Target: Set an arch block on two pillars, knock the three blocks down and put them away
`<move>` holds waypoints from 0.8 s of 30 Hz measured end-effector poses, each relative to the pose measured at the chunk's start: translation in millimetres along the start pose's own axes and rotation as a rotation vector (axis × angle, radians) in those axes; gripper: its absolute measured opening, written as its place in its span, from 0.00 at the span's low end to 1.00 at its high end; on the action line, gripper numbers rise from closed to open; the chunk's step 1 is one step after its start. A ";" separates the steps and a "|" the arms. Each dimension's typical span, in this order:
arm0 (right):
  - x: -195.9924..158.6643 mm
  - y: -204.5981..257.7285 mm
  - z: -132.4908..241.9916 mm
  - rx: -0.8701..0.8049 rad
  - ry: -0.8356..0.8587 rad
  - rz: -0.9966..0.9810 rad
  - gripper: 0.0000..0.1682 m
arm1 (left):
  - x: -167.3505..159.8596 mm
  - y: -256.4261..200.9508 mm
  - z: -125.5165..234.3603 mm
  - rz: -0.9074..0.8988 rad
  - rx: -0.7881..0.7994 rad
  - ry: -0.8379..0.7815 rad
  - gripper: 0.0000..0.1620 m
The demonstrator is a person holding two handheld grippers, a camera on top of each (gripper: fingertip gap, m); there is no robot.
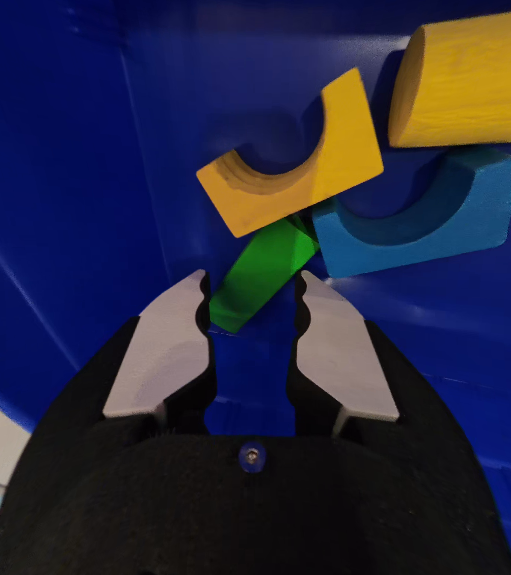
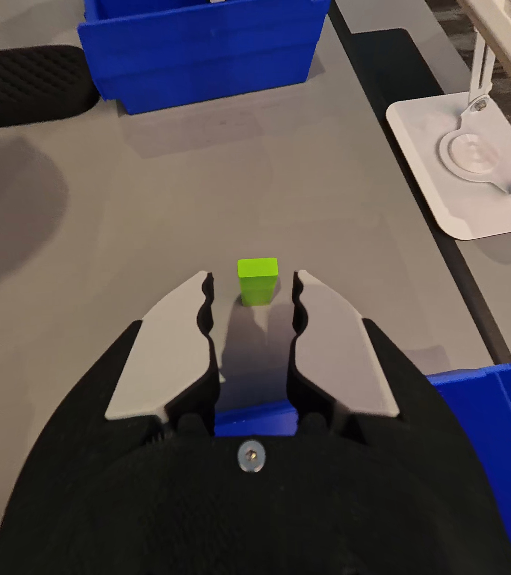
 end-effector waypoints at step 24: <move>115.3 66.4 22.3 -0.068 -0.565 0.116 0.29 | 156.7 -80.2 248.7 0.441 0.039 -1.054 0.21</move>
Point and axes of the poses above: each gripper's, where its closed fingertips meet, z back along the fingers, x out of its top, y = z × x across the jaws, the point moved 3 cm from there along z, back along the fingers, and after that the axes turned 2 degrees about -z, right-handed, at the moved point
